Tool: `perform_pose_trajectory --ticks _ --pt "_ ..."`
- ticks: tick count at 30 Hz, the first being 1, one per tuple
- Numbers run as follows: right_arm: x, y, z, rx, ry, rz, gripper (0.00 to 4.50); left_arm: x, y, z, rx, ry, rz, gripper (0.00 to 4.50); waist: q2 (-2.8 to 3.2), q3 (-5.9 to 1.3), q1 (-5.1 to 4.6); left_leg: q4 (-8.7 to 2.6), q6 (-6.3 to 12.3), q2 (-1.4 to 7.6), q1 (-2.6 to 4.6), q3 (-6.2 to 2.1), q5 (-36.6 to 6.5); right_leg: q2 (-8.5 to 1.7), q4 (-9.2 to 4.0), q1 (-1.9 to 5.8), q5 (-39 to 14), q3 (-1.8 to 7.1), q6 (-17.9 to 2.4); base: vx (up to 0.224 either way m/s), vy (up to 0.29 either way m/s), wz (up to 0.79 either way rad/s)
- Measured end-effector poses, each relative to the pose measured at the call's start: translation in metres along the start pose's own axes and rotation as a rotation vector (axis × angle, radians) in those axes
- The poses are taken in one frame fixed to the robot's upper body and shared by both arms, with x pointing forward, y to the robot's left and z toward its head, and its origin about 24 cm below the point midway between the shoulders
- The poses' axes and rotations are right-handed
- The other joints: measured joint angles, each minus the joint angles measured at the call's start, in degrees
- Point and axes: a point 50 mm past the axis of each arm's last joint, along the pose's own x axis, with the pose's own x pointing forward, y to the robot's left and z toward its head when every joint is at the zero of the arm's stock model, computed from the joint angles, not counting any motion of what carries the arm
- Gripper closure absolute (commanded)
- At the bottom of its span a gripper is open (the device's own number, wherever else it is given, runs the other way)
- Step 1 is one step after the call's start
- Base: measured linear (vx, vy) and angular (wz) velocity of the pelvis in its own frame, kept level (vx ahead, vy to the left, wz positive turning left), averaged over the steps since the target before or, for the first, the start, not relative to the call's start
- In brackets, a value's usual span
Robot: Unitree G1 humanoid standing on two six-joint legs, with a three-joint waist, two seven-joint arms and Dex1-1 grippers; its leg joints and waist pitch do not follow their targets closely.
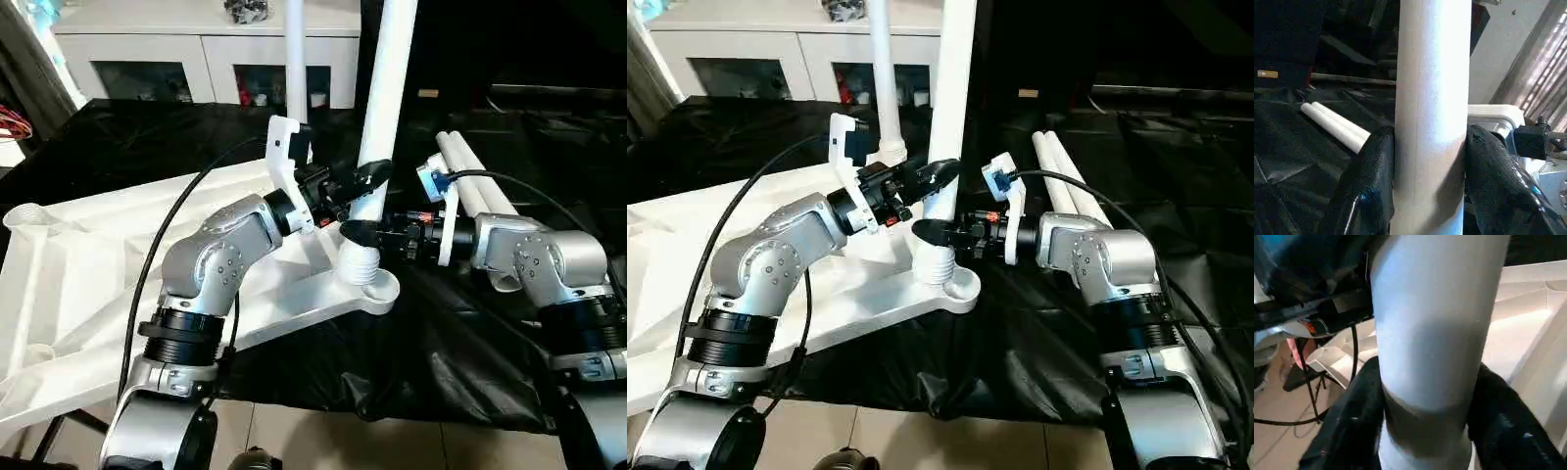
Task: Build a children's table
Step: Pick table leg
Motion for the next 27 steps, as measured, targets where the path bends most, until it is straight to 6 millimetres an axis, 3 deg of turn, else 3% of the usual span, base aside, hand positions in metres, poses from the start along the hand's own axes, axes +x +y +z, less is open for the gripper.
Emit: perform_pose_trajectory --ticks 17,20,27 --pt "0.0022 -0.0023 -0.0024 -0.009 0.003 -0.007 1.87 0.0008 0.0004 -0.0022 -0.004 0.009 0.001 2.62 0.00 0.00 -0.01 0.04 0.01 0.00 0.00 0.00 0.01 0.00 0.04 0.00 0.01 0.00 -0.01 0.000 0.000 0.00" --pt "0.0028 -0.0019 -0.0027 -0.006 0.003 0.000 2.24 0.0007 0.0003 -0.0022 -0.003 0.010 -0.001 2.62 0.00 0.00 0.00 0.04 0.01 0.00 0.00 0.00 0.01 0.00 0.04 0.00 0.01 0.00 -0.01 0.000 0.000 0.00" --pt "0.0036 -0.0014 -0.0030 -0.004 0.002 0.010 2.58 0.0009 0.0001 -0.0025 -0.003 0.012 -0.002 2.62 0.00 0.00 0.00 0.06 0.01 0.01 0.00 0.00 0.01 0.00 0.05 0.00 0.01 0.00 -0.02 0.000 0.000 0.00"
